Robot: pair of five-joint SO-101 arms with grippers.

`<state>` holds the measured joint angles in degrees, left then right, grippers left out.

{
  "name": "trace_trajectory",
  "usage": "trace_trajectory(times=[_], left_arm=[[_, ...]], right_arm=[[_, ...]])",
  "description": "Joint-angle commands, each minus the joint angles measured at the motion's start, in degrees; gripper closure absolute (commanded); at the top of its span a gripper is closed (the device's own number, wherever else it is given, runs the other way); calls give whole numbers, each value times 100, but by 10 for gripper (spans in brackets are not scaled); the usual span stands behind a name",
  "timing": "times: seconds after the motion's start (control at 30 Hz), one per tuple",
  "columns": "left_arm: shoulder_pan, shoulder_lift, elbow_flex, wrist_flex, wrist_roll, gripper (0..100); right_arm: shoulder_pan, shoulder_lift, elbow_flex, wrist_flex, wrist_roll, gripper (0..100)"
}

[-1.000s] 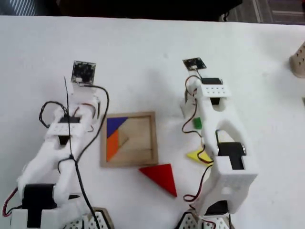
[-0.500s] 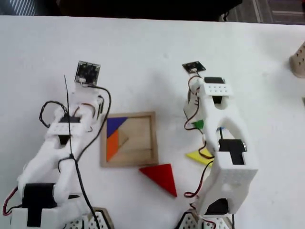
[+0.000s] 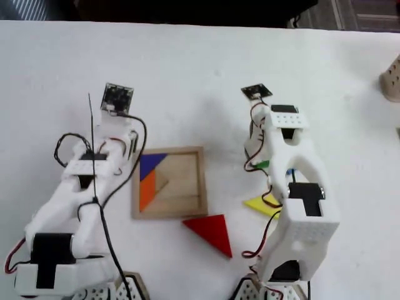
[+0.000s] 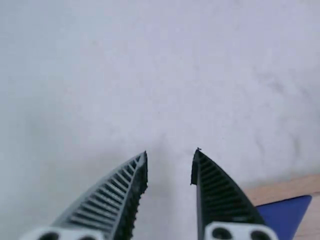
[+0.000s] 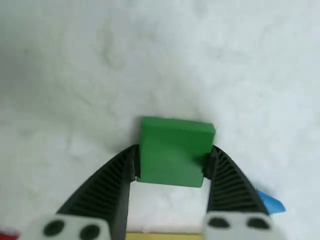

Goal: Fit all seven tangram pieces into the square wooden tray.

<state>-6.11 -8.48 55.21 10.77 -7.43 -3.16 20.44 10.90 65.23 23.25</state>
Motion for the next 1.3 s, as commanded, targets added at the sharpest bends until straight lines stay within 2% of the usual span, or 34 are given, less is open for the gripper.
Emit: trace_trajectory(times=[0.0,0.53,0.77,1.0,1.27], left_arm=[[-66,-48,-185,-167,-44,837],[-84,-40,-211,-167,-53,836],[-84,-40,-211,-167,-53,835],[-84,-40,-211,-167,-53,835],[-84,-40,-211,-167,-53,835]], right_arm=[[-92,-22,9,-57,26,961],[-189,-84,-229,-13,18,964],[-259,-84,-668,585,0,964],[-760,-84,-1125,1385,-352,964],[-1569,-400,-1099,1516,-589,964]])
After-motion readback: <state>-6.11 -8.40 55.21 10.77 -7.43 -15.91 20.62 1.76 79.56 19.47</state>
